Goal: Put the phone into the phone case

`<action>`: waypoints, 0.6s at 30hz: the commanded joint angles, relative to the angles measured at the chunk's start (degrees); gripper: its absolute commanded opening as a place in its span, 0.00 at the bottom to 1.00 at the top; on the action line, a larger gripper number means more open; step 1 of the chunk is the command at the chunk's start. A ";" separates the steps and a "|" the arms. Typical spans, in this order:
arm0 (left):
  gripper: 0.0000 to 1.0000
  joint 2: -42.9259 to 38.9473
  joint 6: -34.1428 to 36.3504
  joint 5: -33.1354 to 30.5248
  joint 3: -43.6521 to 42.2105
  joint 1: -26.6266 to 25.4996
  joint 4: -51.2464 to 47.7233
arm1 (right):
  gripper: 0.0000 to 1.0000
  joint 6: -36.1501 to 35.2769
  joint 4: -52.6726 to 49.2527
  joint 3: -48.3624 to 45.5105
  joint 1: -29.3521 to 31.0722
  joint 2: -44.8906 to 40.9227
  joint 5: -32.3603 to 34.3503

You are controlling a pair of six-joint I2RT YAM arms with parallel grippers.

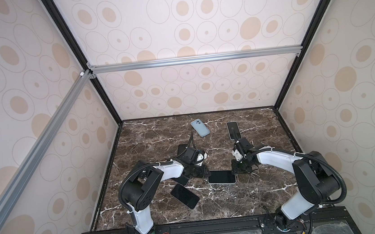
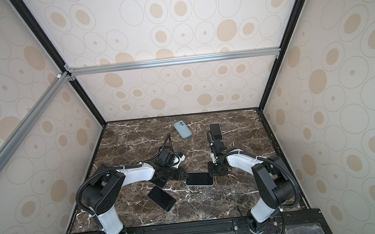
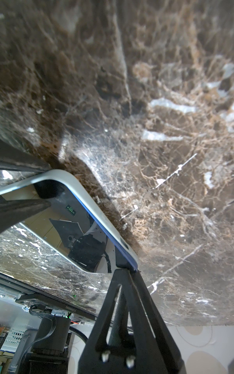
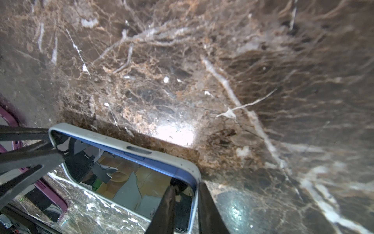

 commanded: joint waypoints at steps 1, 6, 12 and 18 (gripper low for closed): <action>0.26 1.61 0.19 0.15 1.23 0.16 -0.85 | 0.22 -0.54 -3.88 -2.47 -0.18 2.78 6.40; 0.25 1.60 0.19 0.16 1.21 0.09 -0.90 | 0.22 -0.61 -3.88 -2.58 -0.51 4.71 6.45; 0.25 1.61 0.10 0.21 1.27 0.16 -0.92 | 0.15 0.01 -3.73 -3.45 -0.54 6.06 6.89; 0.25 1.70 0.09 0.36 1.19 0.10 -0.92 | 0.12 0.70 -2.87 -3.88 -0.42 7.34 6.34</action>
